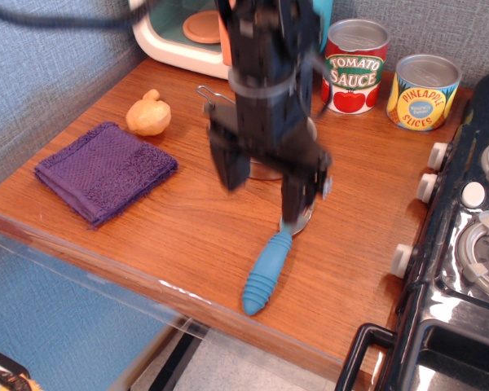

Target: Move the fork in front of the yellow can

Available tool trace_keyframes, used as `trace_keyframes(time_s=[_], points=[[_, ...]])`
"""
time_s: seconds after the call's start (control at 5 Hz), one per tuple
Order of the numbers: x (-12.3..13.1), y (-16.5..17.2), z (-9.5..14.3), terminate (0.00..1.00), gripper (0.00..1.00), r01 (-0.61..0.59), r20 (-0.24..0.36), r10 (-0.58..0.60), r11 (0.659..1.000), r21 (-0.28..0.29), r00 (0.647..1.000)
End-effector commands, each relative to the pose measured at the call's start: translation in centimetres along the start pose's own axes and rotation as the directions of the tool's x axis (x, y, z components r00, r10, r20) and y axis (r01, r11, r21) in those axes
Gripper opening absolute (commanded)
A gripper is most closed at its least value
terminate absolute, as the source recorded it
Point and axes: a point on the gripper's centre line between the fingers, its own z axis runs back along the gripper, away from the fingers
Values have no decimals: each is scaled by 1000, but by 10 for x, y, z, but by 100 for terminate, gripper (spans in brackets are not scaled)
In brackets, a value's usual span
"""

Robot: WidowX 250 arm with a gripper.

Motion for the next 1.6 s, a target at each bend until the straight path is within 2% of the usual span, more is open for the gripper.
trace_keyframes(time_s=[0.0,0.2,0.6,1.2,1.4], points=[[-21,0,-28,0,100,-36,-54,37,999,22,998],[-32,-7,-45,0,100,-60,-73,61,998,12,995],[-35,-29,-63,0,100,-123,-86,121,992,-16,989],[-22,-5,-82,0,100,-179,-120,186,982,66,975],[-22,-1,-83,0,0,-181,-143,190,981,74,971]])
